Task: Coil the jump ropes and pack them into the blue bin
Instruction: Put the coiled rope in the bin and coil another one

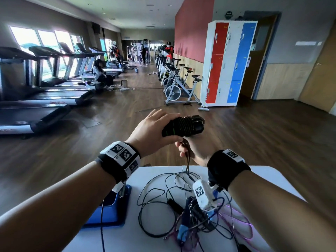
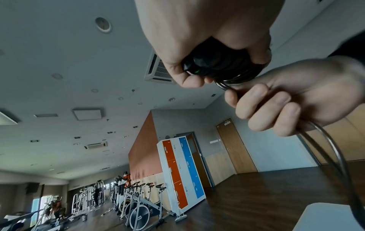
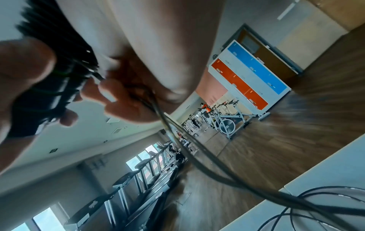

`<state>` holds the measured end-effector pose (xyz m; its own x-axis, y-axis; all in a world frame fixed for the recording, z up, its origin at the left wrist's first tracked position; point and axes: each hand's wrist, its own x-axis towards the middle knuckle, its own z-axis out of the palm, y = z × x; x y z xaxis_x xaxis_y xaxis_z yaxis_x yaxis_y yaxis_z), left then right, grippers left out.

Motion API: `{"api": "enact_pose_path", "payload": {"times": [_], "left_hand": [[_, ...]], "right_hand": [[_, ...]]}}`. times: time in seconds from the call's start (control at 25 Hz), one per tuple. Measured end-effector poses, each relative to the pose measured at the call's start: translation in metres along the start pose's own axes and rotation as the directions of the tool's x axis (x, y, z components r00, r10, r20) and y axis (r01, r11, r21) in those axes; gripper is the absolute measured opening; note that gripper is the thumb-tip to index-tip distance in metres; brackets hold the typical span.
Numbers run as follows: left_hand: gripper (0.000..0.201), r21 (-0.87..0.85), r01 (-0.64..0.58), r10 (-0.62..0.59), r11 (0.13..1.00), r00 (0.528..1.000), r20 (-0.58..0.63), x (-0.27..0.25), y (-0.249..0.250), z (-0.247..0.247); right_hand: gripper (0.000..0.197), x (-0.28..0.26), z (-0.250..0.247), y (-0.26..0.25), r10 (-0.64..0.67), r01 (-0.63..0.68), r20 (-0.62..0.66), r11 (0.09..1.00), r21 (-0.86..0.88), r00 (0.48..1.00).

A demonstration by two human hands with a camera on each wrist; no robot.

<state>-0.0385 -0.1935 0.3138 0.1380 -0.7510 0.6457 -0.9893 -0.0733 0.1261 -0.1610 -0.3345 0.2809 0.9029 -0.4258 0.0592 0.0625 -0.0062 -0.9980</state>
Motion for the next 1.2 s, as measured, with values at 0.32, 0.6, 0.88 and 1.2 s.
{"api": "enact_pose_path", "payload": {"times": [0.32, 0.6, 0.88, 1.2], "left_hand": [[0.067, 0.132, 0.076, -0.086, 0.988, 0.994, 0.073, -0.003, -0.007, 0.019], [0.077, 0.225, 0.047, -0.097, 0.973, 0.971, 0.216, -0.003, -0.018, 0.023], [0.072, 0.2, 0.081, -0.136, 0.977, 0.951, 0.279, 0.007, -0.027, 0.011], [0.063, 0.284, 0.044, -0.14, 0.958, 0.935, 0.327, 0.021, -0.022, 0.0]], "right_hand": [[0.008, -0.038, 0.005, 0.009, -0.065, 0.07, 0.039, 0.989, -0.134, 0.997], [0.019, -0.041, 0.01, 0.01, -0.123, 0.09, -0.091, 0.95, -0.3, 0.988], [0.016, -0.033, 0.015, -0.022, 0.072, -0.072, -0.017, 0.897, -0.436, 0.997], [0.019, -0.007, -0.005, -0.102, 0.126, -0.024, 0.048, 0.513, -0.858, 0.991]]}}
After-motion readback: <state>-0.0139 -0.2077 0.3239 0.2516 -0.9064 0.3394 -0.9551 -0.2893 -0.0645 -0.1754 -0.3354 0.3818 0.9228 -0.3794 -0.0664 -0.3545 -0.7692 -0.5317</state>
